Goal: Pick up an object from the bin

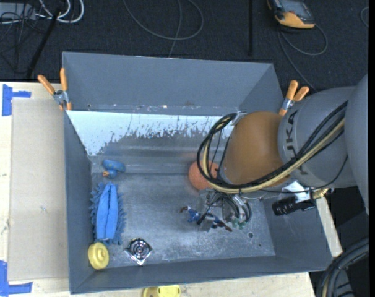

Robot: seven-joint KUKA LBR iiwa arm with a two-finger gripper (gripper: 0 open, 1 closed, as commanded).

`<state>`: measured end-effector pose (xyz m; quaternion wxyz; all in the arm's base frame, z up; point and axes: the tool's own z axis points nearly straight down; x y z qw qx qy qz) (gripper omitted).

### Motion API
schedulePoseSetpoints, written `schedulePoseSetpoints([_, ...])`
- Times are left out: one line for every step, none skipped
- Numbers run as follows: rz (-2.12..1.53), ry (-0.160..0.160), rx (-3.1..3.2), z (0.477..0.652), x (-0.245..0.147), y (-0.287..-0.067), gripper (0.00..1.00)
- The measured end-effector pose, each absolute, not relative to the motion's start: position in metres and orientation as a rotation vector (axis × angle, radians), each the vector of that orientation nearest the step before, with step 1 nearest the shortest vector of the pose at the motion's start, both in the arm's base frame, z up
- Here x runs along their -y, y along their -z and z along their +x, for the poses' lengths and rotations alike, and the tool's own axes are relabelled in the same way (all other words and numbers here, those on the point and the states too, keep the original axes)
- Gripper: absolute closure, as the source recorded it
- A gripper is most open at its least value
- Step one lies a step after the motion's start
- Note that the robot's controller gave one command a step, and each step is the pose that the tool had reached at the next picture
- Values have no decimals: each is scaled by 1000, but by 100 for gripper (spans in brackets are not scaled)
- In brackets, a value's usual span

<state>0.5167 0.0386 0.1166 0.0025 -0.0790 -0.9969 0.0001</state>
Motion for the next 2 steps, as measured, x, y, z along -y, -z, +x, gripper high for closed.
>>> schedulePoseSetpoints([-247, 0, 3126, 516, -39, -137, 100])
schedulePoseSetpoints([-246, 1, 3130, 517, -39, -155, 100])
